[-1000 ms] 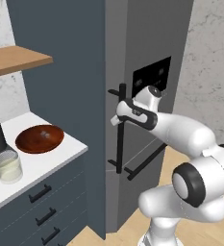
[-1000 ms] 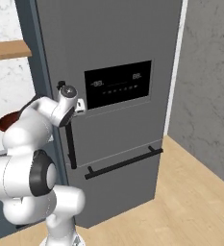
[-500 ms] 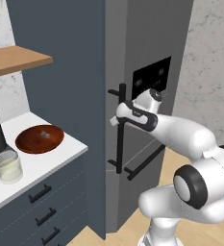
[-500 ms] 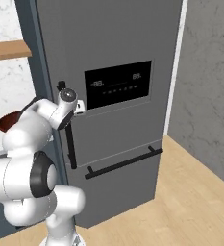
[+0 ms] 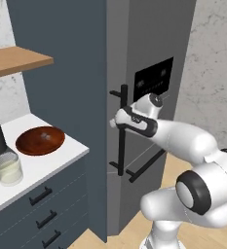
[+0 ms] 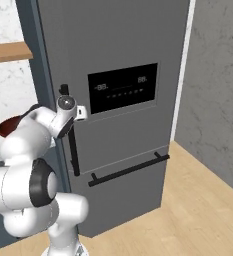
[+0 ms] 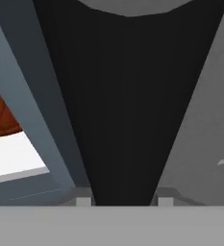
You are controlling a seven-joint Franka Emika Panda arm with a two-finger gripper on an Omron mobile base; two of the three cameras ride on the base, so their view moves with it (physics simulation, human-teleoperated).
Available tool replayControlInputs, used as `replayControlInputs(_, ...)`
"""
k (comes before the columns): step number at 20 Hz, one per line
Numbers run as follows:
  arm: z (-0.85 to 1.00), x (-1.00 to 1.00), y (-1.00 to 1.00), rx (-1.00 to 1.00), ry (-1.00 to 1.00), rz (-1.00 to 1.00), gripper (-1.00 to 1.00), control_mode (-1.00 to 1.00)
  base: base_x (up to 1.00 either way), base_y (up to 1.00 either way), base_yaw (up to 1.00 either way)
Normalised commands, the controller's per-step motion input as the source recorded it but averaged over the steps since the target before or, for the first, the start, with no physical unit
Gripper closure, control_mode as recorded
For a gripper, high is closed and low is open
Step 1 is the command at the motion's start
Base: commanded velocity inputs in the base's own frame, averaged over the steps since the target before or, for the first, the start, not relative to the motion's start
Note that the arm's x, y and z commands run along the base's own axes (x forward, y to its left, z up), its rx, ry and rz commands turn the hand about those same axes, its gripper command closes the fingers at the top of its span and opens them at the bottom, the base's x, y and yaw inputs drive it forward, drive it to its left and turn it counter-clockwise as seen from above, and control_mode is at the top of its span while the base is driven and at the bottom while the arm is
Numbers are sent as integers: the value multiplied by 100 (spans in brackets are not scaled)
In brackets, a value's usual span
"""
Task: Grab a lemon wedge from the fridge and one ice cube from the ice bowl, and put them in the glass of lemonade.
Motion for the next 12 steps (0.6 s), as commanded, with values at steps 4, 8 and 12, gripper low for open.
replayControlInputs(4,-16,23,1,0,4,-16,100,-100,0,0,0)
replayControlInputs(8,-20,47,-4,-4,2,-20,100,-100,0,0,0)
replayControlInputs(12,-20,16,-82,0,0,-13,100,-100,0,0,0)
